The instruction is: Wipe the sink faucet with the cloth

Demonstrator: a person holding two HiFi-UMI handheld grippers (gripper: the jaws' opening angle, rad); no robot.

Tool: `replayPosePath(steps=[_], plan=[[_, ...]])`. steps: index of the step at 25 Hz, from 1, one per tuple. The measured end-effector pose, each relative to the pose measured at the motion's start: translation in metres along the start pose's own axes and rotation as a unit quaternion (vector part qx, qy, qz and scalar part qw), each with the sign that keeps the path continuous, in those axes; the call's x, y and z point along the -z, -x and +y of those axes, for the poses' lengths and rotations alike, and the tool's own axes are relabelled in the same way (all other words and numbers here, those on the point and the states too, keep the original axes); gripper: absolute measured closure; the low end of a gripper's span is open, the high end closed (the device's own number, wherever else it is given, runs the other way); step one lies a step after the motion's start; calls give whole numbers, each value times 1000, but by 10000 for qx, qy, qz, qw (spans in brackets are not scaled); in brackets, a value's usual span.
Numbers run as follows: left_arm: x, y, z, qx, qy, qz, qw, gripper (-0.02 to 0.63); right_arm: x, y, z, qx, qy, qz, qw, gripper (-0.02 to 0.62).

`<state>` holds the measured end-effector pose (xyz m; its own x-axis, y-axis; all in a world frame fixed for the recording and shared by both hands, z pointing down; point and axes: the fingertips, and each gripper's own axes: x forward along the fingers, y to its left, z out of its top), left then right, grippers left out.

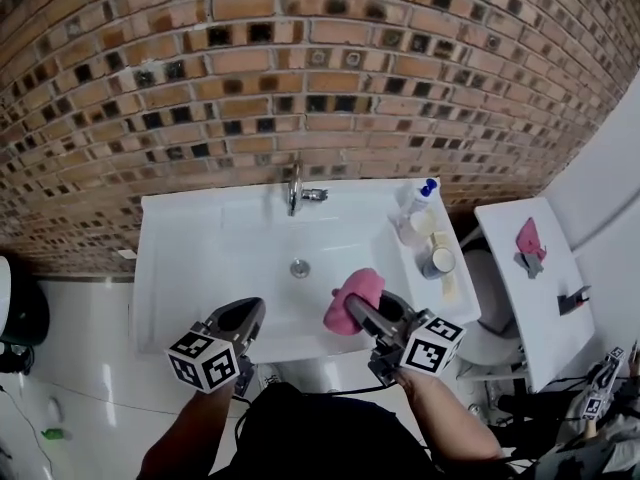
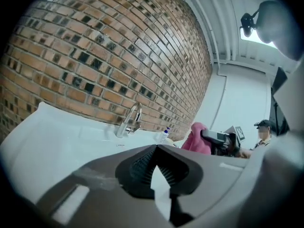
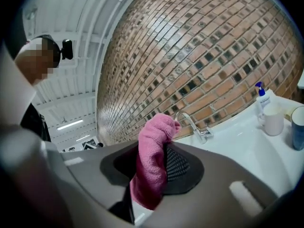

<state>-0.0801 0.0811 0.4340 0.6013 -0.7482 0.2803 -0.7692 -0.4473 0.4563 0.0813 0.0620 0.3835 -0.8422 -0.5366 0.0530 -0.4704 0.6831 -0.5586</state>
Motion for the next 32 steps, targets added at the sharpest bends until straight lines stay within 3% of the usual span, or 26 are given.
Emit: replayPosePath(steps=[11, 17, 32], plan=[[24, 29, -48, -419, -97, -232, 9988, 600, 30, 74, 35, -165, 359, 304, 9988, 471], [41, 40, -58, -548, -137, -208, 9982, 600, 50, 85, 46, -239, 735, 547, 9955, 471], [51, 50, -73, -626, -192, -252, 9975, 600, 60, 94, 44, -212, 852, 650, 9940, 477]])
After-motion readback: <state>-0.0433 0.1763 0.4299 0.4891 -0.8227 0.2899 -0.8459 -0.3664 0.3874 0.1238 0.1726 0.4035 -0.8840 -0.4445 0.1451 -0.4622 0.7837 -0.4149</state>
